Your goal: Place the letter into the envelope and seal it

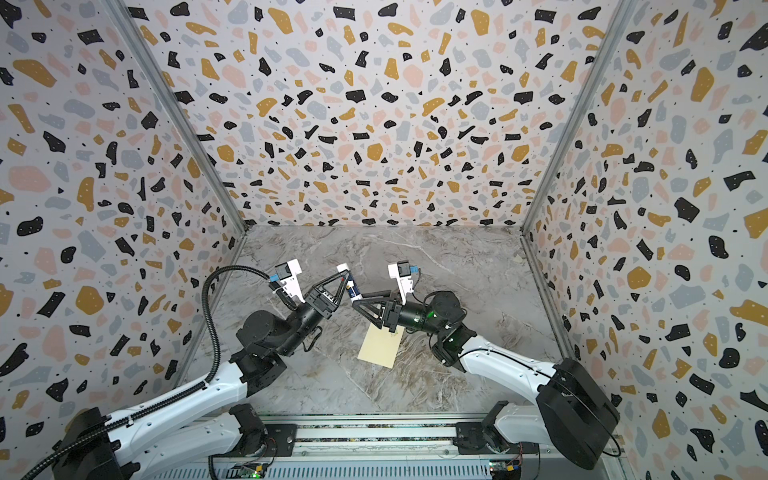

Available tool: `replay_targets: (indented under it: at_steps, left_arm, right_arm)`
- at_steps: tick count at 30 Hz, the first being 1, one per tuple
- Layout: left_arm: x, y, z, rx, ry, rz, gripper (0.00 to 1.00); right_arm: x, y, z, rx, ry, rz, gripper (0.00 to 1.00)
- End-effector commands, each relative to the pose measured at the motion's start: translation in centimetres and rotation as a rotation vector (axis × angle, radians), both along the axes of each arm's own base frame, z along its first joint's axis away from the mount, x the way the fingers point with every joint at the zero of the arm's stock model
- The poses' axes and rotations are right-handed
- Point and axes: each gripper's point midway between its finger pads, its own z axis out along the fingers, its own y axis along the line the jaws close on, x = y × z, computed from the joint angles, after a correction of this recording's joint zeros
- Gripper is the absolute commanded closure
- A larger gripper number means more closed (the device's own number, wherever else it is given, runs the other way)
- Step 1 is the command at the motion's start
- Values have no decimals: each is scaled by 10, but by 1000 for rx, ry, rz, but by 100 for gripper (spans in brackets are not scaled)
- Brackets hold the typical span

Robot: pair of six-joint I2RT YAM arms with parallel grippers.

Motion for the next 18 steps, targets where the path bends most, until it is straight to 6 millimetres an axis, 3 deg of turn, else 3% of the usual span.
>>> replay_targets:
  at_steps: [1,12,18]
  left_arm:
    - [-9,5,34,-82,-81,-16,100]
    - [-10,5,31,-87,-76,-21,100]
    - [-9,4,28,-82,-70,-22,100]
  right_arm:
    - [-1,-3,28,68,-53,-2,51]
    - [2,-3,30,78,-50,-14,59]
    - [3,-3,31,81,-48,-21,70]
